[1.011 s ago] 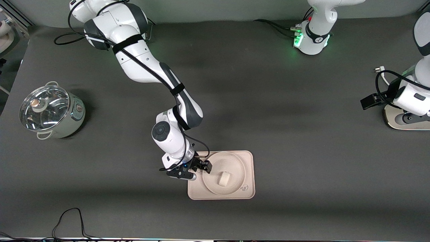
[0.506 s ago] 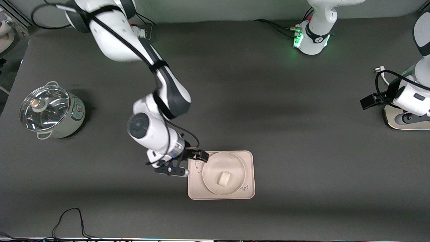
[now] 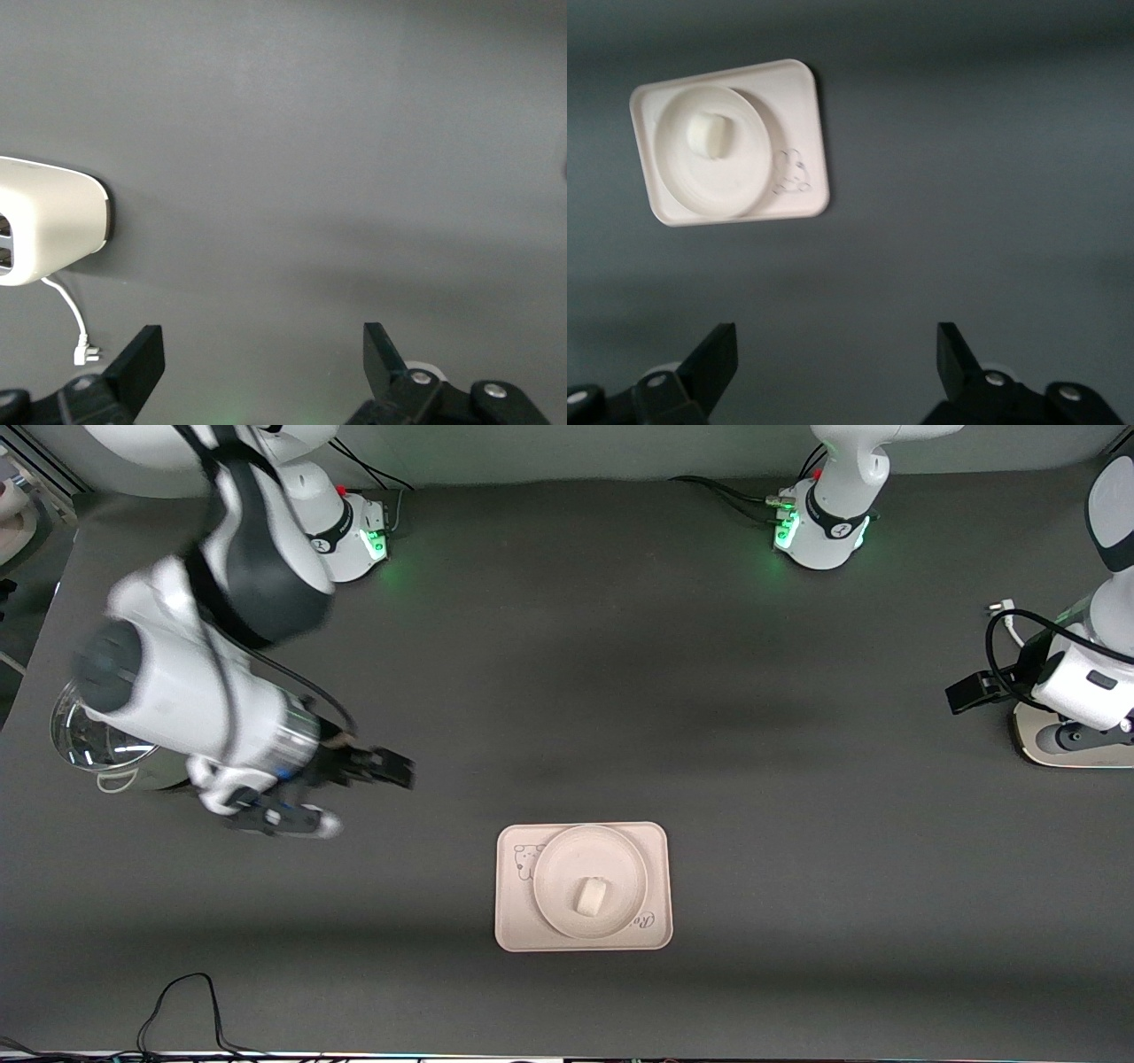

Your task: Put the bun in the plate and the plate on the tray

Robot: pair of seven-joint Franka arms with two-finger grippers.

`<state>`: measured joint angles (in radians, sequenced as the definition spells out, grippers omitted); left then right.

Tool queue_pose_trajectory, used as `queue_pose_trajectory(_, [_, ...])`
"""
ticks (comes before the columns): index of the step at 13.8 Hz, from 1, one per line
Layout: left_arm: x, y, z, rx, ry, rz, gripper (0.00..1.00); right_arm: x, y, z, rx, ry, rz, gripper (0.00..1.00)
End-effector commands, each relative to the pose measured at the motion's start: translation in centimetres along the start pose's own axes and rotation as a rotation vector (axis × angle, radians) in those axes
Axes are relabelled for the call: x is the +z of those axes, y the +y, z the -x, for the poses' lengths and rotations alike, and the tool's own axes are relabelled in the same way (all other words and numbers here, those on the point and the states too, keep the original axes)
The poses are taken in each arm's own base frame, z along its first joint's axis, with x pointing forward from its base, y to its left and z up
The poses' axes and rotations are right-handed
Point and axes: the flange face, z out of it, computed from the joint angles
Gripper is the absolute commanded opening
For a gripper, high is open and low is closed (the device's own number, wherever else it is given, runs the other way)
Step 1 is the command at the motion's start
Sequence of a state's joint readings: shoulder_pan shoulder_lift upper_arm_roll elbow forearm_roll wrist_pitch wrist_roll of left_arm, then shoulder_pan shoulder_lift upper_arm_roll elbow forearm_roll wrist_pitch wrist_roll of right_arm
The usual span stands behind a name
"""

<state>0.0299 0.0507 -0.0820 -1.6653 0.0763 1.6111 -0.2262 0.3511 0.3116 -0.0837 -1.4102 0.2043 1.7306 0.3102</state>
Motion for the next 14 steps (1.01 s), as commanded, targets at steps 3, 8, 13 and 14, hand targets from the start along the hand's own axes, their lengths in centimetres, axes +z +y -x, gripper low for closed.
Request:
queue_pose_trajectory(3, [-2.9, -0.4, 2.5, -0.007, 0.048, 0.035, 1.0, -5.9, 10.4, 5.0, -0.196, -0.029, 0.174, 1.0])
queue_pose_trajectory(8, [-4.8, -1.2, 3.4, 0.068, 0.088, 0.036, 1.0, -8.6, 19.4, 4.3, -0.201, -0.015, 0.214, 1.0])
queue_pose_trajectory(13, [-4.9, -1.6, 3.3, 0.064, 0.085, 0.038, 1.0, -9.5, 21.9, 4.3, -0.204, -0.006, 0.235, 1.0])
queue_pose_trajectory(14, [-4.9, -1.7, 3.3, 0.061, 0.085, 0.038, 1.0, -9.6, 21.8, 4.3, -0.206, -0.005, 0.234, 1.0])
